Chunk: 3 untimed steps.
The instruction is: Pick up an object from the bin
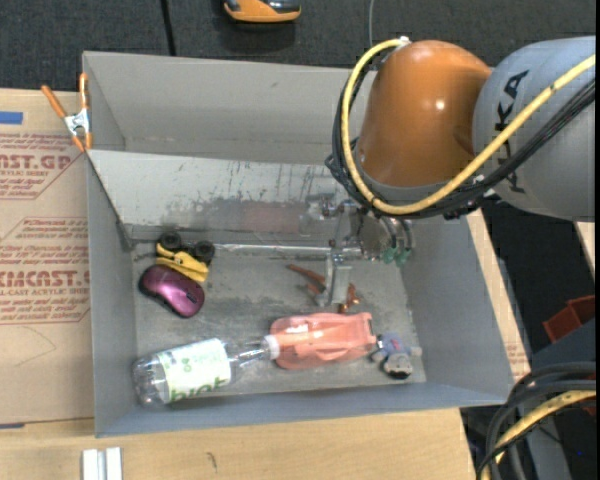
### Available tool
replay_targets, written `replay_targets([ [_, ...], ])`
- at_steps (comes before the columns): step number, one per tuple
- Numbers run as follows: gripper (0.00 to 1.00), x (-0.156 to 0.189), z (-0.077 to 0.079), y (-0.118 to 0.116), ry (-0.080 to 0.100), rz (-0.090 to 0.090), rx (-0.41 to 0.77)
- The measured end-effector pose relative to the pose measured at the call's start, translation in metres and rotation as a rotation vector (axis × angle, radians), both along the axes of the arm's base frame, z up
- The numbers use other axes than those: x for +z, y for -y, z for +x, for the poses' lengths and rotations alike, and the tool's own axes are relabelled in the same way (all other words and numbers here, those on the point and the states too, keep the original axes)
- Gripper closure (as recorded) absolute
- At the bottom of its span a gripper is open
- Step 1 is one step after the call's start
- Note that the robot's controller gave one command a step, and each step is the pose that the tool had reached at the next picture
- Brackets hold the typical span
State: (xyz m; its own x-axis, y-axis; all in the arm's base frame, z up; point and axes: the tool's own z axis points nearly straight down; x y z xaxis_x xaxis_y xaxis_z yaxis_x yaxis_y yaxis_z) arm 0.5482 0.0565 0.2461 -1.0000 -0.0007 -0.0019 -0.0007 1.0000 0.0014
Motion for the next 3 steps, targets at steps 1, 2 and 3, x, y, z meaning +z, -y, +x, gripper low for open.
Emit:
replay_targets([
  [1,0.0,-0.039,-0.024,0.04,0.004,0.001,-0.063],
  [2,0.0,-0.067,-0.048,0.049,-0.002,-0.004,-0.173],
  [3,0.0,-0.109,-0.048,0.036,0.001,0.001,-0.221],
])
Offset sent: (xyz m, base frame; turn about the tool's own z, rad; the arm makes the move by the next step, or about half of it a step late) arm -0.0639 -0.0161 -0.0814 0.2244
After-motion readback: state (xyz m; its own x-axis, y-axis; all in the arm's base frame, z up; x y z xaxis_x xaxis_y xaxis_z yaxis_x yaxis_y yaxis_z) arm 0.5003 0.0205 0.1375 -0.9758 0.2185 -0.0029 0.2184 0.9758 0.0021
